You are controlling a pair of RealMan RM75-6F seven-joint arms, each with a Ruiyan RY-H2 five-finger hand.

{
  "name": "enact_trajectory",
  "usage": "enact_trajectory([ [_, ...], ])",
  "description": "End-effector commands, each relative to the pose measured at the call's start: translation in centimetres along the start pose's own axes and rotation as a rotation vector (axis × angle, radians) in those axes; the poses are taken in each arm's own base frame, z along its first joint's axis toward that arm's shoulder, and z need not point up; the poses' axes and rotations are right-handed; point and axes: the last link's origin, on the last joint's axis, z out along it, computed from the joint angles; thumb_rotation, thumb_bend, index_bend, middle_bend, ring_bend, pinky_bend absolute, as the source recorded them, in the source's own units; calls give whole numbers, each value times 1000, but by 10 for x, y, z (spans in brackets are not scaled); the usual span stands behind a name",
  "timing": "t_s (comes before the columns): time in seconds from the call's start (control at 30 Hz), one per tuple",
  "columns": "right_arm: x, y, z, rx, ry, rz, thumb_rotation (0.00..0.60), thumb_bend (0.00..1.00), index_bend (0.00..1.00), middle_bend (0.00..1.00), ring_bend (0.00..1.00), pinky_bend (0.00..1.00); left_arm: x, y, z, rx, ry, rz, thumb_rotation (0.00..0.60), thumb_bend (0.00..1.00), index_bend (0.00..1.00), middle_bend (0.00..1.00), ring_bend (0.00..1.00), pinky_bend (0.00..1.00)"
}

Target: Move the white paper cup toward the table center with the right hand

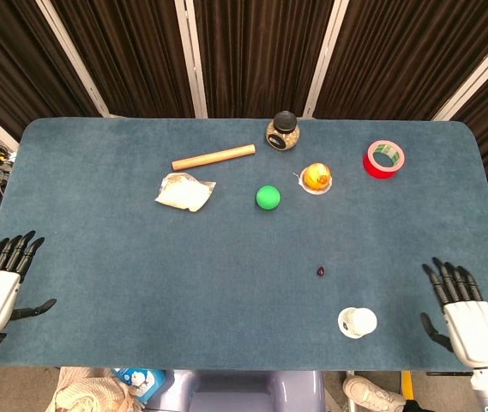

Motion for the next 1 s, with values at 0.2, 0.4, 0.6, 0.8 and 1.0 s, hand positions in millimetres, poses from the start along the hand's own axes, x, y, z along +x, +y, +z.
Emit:
enact_trajectory([
  [0.2,-5,-12,-8,109,-132,0,600,389,0,0,1,113,-1,2,-1,-3,-3,13,600,21,0,0,0,18],
  [0.4,-12,-28,-9,147,-167,14,600,389,0,0,45,163,-1,1,-1,0,-3,11,600,21,0,0,0,18],
  [0.6,-22,-39,-5,173,-215,-4,600,390,0,0,62,188,-2,2,-1,-1,-6,15,600,21,0,0,0,18],
  [0.8,-40,-52,0,196,-281,-47,600,390,0,0,62,188,-2,1,0,2,-7,12,600,21,0,0,0,18],
  [1.0,-51,-63,7,205,-310,-77,600,389,0,0,63,188,-2,1,0,3,-8,10,600,21,0,0,0,19],
])
